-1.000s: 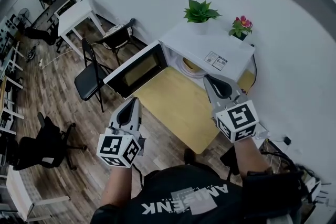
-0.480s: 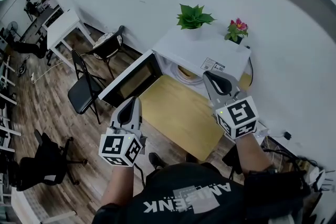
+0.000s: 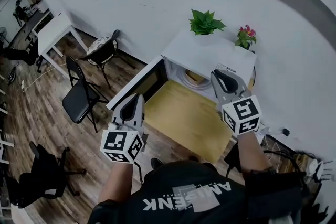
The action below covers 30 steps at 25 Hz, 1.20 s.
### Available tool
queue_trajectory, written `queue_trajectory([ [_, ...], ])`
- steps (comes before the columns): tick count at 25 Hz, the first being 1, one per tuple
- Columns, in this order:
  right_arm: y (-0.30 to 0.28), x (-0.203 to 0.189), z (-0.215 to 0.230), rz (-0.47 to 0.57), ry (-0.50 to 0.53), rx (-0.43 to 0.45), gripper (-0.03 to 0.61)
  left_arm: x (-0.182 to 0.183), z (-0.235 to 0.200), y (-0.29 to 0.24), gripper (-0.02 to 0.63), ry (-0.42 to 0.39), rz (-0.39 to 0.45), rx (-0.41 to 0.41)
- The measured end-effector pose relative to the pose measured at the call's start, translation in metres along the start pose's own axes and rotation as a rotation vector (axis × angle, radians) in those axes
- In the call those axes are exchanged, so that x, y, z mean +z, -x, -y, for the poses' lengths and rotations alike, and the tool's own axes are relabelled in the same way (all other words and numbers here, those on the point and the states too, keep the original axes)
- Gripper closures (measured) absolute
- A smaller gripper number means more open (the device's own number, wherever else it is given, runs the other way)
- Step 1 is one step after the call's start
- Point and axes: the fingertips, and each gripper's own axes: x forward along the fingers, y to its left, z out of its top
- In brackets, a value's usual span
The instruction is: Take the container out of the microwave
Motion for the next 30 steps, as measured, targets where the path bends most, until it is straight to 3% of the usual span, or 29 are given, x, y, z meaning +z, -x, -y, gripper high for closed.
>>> queue_trajectory([
  [12,-0.038,-0.003,-0.07,-0.061,0.055,0.024,0.517,-0.011,-0.057,0.013,0.609,0.037,-0.005,-0.053],
  [15,-0.046,-0.005,-0.093,-0.073,0.064,0.032,0.503,-0.014,-0.072,0.021,0.561,0.041,-0.008,-0.057],
  [20,-0.059,-0.012,-0.131,-0.107,0.064,0.044,0.483,-0.024,-0.094,0.035,0.549,0.047,-0.025,-0.09],
  [23,-0.067,-0.02,-0.15,-0.128,0.069,0.053,0.472,-0.032,-0.104,0.041,0.531,0.029,-0.042,-0.117],
  [30,-0.08,-0.055,-0.163,-0.191,0.097,0.09,0.451,-0.044,-0.106,0.05,0.523,0.045,-0.064,-0.086],
])
